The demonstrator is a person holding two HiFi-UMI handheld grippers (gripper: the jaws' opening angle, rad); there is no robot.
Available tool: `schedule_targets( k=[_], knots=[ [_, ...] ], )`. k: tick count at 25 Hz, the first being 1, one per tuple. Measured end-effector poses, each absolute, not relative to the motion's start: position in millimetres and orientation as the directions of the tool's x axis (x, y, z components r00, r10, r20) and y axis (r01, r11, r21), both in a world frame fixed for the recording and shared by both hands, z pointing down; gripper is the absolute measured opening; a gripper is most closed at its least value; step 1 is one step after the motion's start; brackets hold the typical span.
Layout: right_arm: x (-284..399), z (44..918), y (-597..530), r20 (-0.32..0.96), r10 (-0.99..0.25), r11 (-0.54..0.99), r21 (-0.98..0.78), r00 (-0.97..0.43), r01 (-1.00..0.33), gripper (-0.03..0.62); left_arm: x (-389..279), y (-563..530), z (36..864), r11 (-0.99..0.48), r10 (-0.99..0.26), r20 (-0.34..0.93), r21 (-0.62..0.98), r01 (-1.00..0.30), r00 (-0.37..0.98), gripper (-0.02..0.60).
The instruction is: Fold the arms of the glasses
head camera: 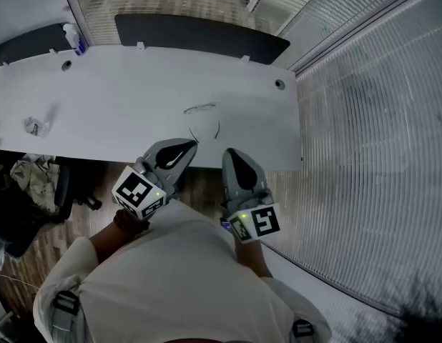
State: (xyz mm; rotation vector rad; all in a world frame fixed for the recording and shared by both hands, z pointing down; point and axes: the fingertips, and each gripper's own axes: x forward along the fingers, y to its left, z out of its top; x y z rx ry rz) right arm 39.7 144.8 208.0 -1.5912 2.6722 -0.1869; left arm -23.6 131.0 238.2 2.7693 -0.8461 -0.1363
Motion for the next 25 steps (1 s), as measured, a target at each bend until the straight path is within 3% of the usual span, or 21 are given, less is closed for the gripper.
schedule_targets(
  k=[8, 25],
  knots=[
    [27, 217, 72, 0.06, -0.893, 0.438, -0.119, -0.447, -0.891, 0.0, -31, 59, 246, -0.829, -0.51, 0.022, 0.252, -0.499, 0.86, 0.003],
    [77, 236, 22, 0.118, -0.881, 0.436, -0.174, -0.459, -0.883, 0.0, 15, 12, 261, -0.802, -0.519, 0.09, 0.292, -0.521, 0.85, 0.003]
  ],
)
